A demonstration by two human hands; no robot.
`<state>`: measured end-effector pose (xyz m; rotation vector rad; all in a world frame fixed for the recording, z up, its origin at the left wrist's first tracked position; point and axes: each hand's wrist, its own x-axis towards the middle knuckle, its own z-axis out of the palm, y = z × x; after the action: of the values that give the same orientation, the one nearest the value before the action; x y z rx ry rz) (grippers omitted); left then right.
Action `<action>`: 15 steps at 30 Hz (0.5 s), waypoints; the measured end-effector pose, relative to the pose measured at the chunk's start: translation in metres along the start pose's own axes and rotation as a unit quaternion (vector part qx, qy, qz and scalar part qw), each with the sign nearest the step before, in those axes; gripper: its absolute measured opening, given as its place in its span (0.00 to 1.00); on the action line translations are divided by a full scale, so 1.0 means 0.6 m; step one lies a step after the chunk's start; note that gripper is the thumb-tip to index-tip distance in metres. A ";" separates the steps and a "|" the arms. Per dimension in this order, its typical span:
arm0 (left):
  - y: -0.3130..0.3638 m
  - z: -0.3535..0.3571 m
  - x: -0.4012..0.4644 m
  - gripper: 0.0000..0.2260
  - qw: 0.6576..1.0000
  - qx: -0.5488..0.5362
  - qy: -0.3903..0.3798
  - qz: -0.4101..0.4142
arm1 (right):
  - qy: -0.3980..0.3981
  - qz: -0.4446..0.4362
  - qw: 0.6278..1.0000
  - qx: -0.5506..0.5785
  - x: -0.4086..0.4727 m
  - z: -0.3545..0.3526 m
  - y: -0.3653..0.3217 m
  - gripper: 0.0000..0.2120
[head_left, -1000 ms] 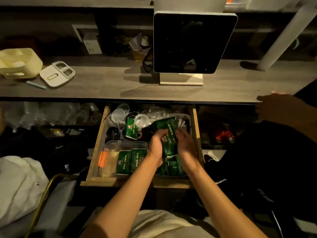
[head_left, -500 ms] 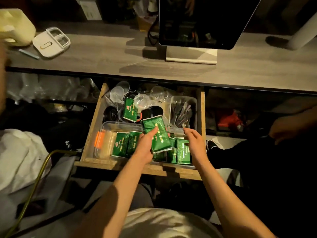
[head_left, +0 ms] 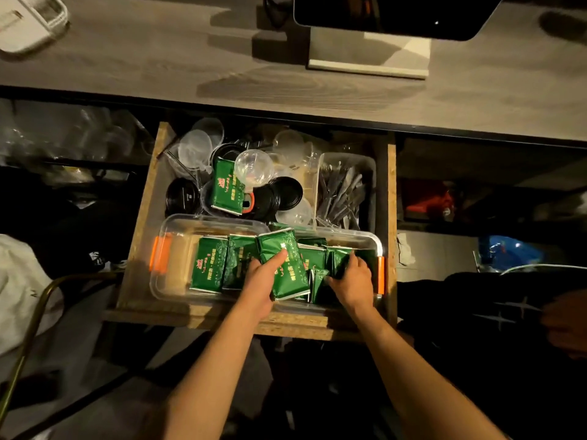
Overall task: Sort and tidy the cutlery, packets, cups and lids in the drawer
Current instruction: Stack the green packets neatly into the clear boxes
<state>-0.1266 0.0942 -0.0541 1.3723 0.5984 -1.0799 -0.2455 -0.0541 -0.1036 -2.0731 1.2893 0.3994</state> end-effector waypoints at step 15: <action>-0.022 0.057 -0.009 0.42 1.000 0.000 -0.028 0.010 | 0.050 -0.145 0.873 0.463 -0.061 -0.091 -0.049 0.10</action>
<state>-0.1489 0.0645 -0.0502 1.3414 0.5418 -1.0991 -0.2416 -0.0568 -0.0316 -1.4046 0.9135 -0.4127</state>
